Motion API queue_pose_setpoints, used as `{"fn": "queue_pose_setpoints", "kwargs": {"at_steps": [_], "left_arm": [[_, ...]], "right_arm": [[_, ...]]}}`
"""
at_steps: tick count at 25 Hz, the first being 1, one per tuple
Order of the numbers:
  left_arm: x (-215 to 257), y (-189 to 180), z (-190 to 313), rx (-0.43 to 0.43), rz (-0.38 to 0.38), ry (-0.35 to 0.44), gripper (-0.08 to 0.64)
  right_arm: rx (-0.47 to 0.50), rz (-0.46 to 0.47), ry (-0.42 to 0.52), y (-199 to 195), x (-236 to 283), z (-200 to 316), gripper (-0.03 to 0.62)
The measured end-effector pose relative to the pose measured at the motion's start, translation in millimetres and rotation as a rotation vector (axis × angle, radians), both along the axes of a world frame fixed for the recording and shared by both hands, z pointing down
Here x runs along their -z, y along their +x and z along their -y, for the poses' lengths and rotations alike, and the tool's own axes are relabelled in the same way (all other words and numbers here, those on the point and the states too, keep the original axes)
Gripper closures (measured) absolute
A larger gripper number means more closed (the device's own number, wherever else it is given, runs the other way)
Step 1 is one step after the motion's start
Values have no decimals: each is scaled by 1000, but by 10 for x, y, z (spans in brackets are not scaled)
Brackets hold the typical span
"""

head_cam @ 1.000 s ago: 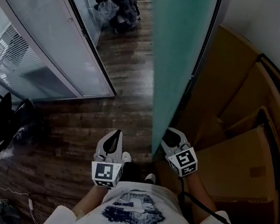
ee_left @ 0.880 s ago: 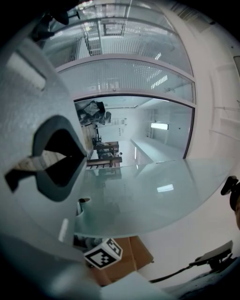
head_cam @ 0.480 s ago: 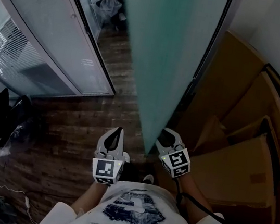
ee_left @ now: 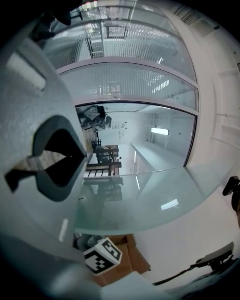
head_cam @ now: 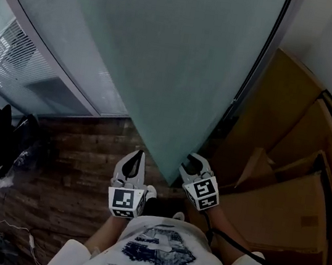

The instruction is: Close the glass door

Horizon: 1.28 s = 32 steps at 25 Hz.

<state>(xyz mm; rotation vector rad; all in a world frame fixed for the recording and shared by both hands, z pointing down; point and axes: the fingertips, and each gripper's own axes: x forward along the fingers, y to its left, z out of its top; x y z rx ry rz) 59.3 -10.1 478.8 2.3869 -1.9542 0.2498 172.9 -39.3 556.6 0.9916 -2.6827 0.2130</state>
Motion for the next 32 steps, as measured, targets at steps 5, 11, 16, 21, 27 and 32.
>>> {"fn": "queue_pose_setpoints", "kwargs": {"at_steps": [5, 11, 16, 21, 27, 32], "left_arm": [[21, -173, 94, 13, -3, -4, 557], [5, -446, 239, 37, -10, -13, 557], [-18, -652, 378, 66, -27, -40, 557], [-6, -812, 538, 64, -37, -38, 557], [-2, -1007, 716, 63, -41, -31, 557], [3, -1214, 808, 74, -52, -28, 557]], "right_arm": [[-2, -11, -7, -220, -17, 125, 463], [-6, -25, -13, -472, -51, 291, 465], [-22, -26, -14, -662, -47, 420, 465], [-39, -37, -9, -815, -88, 546, 466], [-52, -25, -20, -1053, 8, 689, 466], [-63, -30, -24, -1227, 13, 824, 466]]}}
